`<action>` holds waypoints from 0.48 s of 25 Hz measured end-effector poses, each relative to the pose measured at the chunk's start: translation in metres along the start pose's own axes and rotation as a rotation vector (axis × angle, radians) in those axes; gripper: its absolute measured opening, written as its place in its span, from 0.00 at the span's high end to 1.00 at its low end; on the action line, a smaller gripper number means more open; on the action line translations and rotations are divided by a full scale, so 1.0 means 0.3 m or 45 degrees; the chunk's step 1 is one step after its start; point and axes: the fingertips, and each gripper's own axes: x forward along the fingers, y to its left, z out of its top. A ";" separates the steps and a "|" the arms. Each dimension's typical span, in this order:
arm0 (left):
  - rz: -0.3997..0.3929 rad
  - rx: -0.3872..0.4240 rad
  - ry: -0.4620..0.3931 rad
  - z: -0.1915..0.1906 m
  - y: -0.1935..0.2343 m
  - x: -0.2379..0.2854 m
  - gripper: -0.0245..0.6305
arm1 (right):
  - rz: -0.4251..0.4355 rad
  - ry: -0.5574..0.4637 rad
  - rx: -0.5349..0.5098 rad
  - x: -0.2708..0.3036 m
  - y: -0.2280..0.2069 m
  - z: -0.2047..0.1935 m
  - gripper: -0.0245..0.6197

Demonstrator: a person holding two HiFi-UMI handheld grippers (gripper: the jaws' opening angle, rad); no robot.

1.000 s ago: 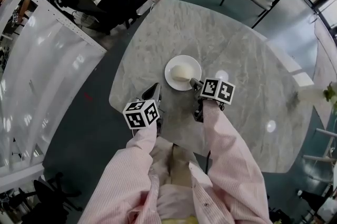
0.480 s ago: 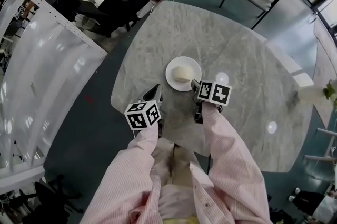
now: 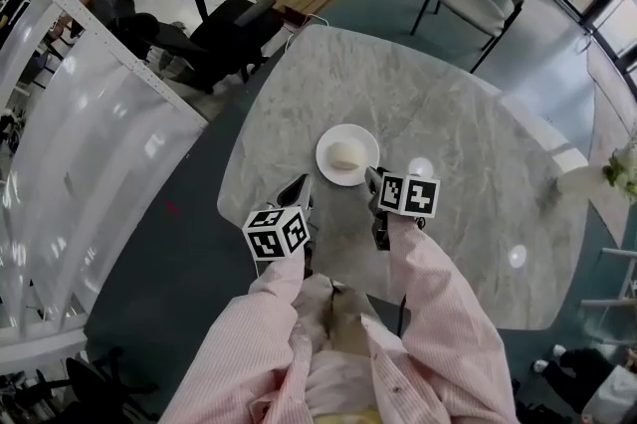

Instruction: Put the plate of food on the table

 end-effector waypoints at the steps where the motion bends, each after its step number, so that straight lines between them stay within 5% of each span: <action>1: -0.006 0.007 -0.009 0.005 -0.009 -0.009 0.97 | 0.012 -0.014 -0.013 -0.015 0.010 0.002 0.82; 4: -0.029 0.048 -0.031 0.026 -0.038 -0.041 0.97 | 0.080 -0.090 -0.052 -0.069 0.055 0.017 0.93; 12: -0.109 0.194 -0.146 0.106 -0.118 -0.133 0.97 | 0.247 -0.262 -0.121 -0.213 0.134 0.053 0.95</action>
